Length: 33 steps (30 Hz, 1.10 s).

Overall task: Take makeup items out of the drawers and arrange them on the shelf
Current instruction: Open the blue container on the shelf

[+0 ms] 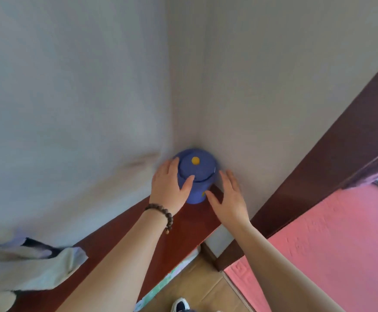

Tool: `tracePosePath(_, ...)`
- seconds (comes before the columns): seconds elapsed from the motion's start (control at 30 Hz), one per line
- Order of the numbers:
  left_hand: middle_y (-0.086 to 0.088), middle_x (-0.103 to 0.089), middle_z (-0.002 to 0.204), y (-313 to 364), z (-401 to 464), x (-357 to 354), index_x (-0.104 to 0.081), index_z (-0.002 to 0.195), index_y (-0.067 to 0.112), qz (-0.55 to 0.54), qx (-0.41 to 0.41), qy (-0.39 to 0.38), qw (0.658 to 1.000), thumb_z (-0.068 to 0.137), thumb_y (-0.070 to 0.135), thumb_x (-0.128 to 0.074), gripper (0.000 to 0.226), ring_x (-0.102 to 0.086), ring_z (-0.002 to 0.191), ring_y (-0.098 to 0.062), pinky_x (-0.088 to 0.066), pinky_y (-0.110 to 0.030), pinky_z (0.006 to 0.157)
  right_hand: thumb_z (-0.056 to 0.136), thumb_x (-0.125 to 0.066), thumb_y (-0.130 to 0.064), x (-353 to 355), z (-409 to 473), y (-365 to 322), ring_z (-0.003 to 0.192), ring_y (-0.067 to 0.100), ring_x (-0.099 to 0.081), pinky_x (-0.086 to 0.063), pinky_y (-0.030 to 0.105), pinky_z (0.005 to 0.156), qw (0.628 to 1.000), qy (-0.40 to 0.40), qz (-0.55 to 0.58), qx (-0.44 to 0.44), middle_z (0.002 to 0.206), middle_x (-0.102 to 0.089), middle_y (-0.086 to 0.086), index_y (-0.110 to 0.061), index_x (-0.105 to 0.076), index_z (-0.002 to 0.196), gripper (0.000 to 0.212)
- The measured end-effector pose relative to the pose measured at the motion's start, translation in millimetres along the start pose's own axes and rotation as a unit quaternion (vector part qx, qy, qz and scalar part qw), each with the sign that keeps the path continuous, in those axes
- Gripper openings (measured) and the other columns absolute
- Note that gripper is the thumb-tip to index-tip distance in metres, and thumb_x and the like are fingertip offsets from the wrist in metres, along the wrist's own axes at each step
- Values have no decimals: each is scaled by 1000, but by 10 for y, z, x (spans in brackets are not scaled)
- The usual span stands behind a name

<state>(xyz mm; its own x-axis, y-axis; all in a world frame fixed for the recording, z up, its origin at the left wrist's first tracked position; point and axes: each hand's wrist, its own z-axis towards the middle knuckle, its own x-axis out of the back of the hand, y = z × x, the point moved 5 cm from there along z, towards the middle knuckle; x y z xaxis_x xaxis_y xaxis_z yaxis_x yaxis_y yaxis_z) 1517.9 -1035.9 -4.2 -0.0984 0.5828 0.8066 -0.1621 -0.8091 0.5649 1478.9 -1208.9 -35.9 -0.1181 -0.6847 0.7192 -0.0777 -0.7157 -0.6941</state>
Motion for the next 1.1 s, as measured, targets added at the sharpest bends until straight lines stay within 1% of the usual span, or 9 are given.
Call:
tracePosePath(0.1,-10,-50,137,80,297,-114,-42,139,9,-6,0,-44,999,91,36,-57,57,-45,125,-28,-38,-38,104,88,-64,-36,-44,224,-4,146,17,-15,-24,31,115,999,-38,23,20,158,-14,3,-18,-21,150,78)
tracePosePath(0.2,-7,-51,136,88,518,-218,-44,137,13,-5,4,-75,997,90,32,-59,53,-46,124,-27,-39,-36,100,82,-72,-32,-62,375,-21,144,15,-19,-21,23,113,996,-56,66,22,157,-17,3,-12,-21,149,87)
tracePosePath(0.4,-6,-61,121,40,655,-353,-62,117,12,-16,-15,-55,998,91,25,-59,30,-56,111,-26,-46,-37,89,76,-78,-29,-153,541,8,143,15,-20,-16,11,105,993,-84,85,24,156,-18,6,-7,-19,149,97)
tracePosePath(0.53,-8,-61,112,67,649,-310,-63,109,10,-40,-26,-24,999,90,23,-60,24,-57,102,-27,-48,-41,84,74,-80,-25,-160,605,4,140,16,-26,-21,15,105,991,-81,107,28,152,-24,6,-9,-20,149,98)
tracePosePath(0.67,-5,-60,109,70,539,9,-63,108,14,-52,-25,51,997,87,24,-64,23,-57,97,-24,-42,-26,76,68,-84,-27,-127,645,30,133,23,-38,-32,23,105,992,-64,98,42,143,-37,12,-4,-32,143,94)
tracePosePath(0.73,-3,-61,107,12,376,218,-64,105,16,-41,-17,84,995,87,24,-65,21,-58,92,-21,-40,-26,73,68,-83,-30,-130,648,44,134,24,-37,-33,31,109,992,-64,90,52,144,-37,13,-2,-34,143,94)
tracePosePath(0.83,0,-62,108,-207,27,407,-65,102,17,-13,25,107,994,86,24,-67,18,-58,92,-21,-42,-27,72,71,-81,-32,-147,646,65,138,23,-31,-29,32,112,991,-78,86,59,149,-30,11,-4,-28,146,96)
tracePosePath(0.93,-1,-62,103,-554,-360,352,-65,97,16,22,86,104,991,85,23,-68,14,-57,91,-24,-44,-31,69,72,-81,-35,-164,656,97,140,21,-28,-25,26,111,992,-77,79,65,151,-27,9,-5,-28,147,97)
tracePosePath(1.1,-6,-60,105,-1030,-725,-182,-64,103,13,58,203,22,977,89,26,-62,19,-57,100,-29,-48,-39,74,71,-81,-35,-163,666,110,139,22,-28,-20,19,107,993,-68,67,72,150,-29,11,-4,-30,146,96)
